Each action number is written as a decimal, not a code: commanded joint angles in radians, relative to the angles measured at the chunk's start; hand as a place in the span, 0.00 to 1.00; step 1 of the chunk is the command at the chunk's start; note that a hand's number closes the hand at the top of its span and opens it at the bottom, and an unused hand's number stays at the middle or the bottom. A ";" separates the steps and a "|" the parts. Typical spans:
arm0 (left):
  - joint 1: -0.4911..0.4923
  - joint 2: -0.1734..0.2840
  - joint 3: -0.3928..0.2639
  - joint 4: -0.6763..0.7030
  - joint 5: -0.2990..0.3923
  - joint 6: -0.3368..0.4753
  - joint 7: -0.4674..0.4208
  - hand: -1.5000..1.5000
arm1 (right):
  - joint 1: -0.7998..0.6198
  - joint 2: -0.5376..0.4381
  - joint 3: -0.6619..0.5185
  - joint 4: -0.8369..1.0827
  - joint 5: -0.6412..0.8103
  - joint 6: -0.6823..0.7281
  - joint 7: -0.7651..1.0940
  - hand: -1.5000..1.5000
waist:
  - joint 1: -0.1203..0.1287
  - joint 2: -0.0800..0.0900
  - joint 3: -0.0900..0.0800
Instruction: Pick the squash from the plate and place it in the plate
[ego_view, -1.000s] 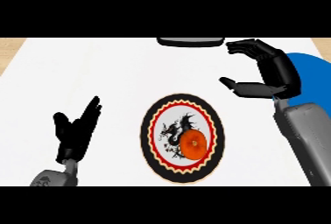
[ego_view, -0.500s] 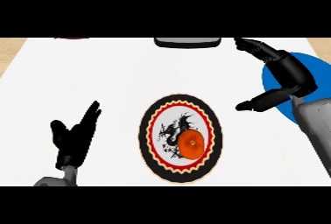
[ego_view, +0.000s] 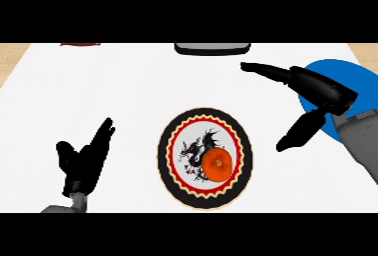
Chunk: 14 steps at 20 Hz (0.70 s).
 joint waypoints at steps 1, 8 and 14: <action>0.043 -0.011 -0.010 0.011 0.019 -0.022 0.032 0.50 | -0.005 0.040 0.072 -0.088 0.088 -0.010 0.149 0.00 | 0.004 0.006 -0.006; 0.038 -0.049 -0.043 -0.045 -0.030 0.024 0.102 0.50 | 0.056 0.151 0.123 -0.168 0.215 -0.040 0.283 0.00 | 0.009 0.008 -0.005; 0.018 -0.026 0.030 0.057 0.003 -0.050 0.031 0.50 | 0.155 0.154 0.145 -0.222 0.256 0.024 0.319 0.00 | 0.003 0.010 -0.005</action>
